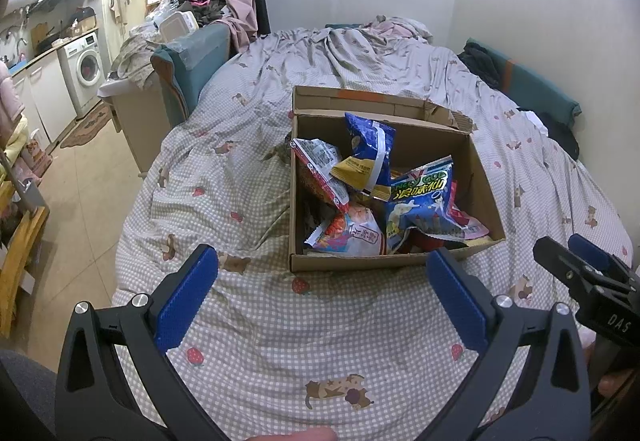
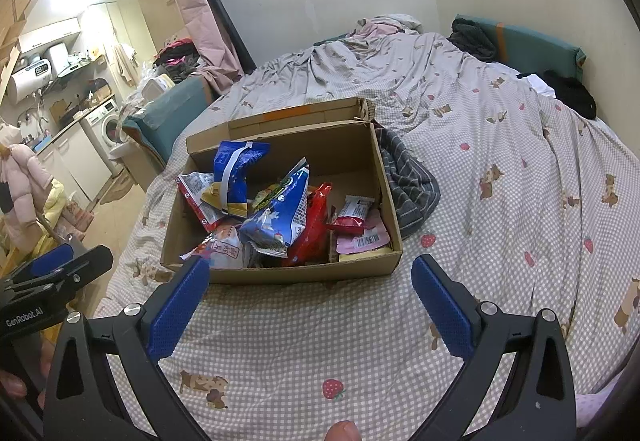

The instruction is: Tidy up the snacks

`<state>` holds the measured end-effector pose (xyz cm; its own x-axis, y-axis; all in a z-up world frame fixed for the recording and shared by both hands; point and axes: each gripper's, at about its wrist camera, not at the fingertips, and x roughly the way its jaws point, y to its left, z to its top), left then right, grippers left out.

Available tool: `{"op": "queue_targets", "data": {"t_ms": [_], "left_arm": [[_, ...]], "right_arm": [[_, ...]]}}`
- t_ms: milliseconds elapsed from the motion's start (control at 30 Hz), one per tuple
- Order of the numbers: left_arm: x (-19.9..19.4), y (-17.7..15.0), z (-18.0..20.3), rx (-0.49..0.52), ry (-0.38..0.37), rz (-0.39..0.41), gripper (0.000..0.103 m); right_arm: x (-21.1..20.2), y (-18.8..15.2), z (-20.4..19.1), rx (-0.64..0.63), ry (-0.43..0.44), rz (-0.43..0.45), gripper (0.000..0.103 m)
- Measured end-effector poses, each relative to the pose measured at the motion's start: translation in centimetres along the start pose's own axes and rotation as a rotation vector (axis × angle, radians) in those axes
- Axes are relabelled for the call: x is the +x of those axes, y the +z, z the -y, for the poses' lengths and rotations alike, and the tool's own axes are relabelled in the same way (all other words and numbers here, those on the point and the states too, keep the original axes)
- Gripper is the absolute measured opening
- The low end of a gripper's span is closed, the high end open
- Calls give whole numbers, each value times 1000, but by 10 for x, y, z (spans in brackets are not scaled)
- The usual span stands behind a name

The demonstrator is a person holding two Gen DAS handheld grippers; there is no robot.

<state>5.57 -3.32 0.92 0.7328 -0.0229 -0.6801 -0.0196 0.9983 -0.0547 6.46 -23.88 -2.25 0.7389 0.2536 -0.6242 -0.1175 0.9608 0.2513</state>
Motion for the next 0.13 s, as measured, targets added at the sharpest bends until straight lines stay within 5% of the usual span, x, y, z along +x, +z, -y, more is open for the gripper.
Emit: {"op": "queue_targets", "data": {"t_ms": [133], "left_arm": [[0, -1, 1, 2, -6, 1, 103]], "right_arm": [[0, 0, 0, 1, 0, -3, 103]]}}
